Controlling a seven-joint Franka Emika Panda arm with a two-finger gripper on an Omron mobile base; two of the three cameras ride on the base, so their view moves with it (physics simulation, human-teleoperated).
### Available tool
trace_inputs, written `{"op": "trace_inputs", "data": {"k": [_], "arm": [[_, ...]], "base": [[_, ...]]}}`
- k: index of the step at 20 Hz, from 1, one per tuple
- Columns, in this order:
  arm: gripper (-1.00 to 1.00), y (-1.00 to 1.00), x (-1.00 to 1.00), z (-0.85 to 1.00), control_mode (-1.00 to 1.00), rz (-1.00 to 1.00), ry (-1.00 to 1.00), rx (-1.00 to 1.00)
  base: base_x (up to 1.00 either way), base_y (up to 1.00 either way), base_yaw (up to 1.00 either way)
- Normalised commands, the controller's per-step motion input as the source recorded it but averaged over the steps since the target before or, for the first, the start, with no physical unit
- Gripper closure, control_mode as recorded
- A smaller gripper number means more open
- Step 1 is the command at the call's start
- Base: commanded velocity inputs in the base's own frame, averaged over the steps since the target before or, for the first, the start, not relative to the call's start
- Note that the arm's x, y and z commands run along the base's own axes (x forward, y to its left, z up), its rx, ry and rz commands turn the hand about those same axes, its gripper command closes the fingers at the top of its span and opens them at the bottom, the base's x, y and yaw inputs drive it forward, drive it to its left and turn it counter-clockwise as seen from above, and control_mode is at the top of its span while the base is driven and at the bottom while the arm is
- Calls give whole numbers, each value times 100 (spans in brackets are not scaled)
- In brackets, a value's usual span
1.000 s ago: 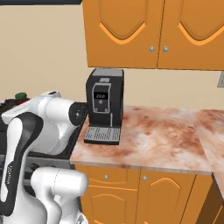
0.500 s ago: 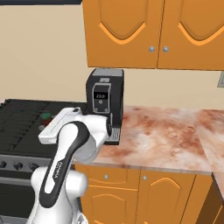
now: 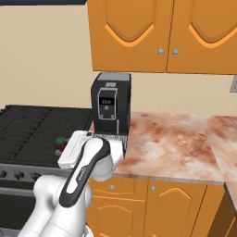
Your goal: Collect the paprika, ketchup, and shaker from the cabinet and place them next to the stove.
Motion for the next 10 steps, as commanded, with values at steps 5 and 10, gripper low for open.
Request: {"op": "trace_inputs", "data": {"k": [5, 10], "arm": [[100, -13, 41, -50, -100, 5, -1, 1], [100, -9, 49, -47, -100, 6, -3, 0]], "base": [[0, 0, 0], [0, 0, 0]]}}
